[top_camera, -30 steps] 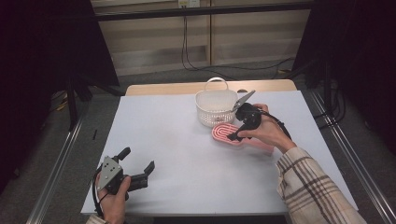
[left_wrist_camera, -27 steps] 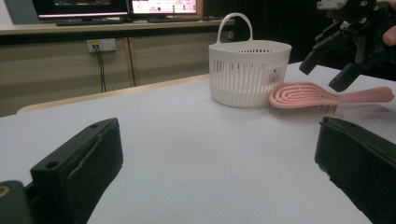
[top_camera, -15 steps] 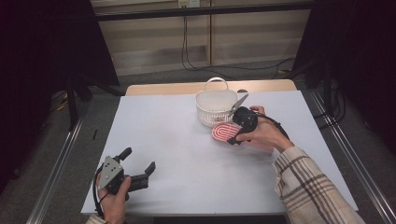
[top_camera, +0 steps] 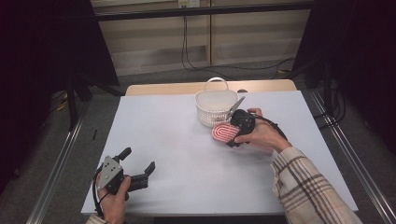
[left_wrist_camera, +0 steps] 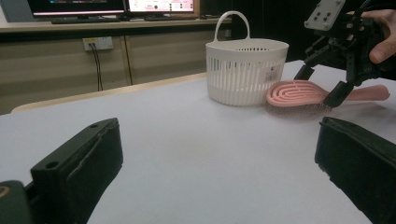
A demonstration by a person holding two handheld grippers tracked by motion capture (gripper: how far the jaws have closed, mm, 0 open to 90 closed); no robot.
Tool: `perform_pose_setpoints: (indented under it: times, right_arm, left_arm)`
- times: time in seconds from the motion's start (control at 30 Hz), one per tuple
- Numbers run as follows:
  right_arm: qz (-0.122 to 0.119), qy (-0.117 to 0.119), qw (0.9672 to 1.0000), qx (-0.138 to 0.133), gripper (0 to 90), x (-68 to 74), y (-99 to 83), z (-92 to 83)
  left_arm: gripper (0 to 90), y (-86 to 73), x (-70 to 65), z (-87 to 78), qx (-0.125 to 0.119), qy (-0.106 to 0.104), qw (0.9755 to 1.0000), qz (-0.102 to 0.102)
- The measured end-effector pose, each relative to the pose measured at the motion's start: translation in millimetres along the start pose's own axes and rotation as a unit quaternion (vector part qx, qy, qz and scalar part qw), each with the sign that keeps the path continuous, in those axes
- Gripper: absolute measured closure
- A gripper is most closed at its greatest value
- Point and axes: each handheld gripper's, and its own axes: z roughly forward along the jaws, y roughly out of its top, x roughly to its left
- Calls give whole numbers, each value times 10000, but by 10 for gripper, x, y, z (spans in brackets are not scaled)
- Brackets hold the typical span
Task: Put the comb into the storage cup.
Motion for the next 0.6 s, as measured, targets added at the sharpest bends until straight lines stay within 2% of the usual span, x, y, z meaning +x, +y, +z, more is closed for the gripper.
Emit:
perform_pose_setpoints:
  times: [0.07, 0.1, 0.23, 0.47, 0.6]
  right_arm:
    - [-68, -15, 10000, 20, 85, 3, 1, 4]
    - [-35, -1, 10000, -17, 88, -1, 1, 6]
    - [-41, -85, 9998, 153, 91, -7, -9, 55]
    - [-12, -112, 9997, 230, 85, -7, 6, 115]
    - [-98, -133, 9995, 256, 92, -11, 13, 147]
  left_arm:
    - [11, -2, -1, 3, 6, -6, 10000, -14]
    - [11, -4, -3, 6, 2, 4, 10000, -15]
    - [11, -1, 0, 2, 0, -4, 10000, 1]
    - [11, -5, 7, 10, 42, -34, 10000, -1]
    - [11, -3, 9, 8, 29, -24, 10000, 6]
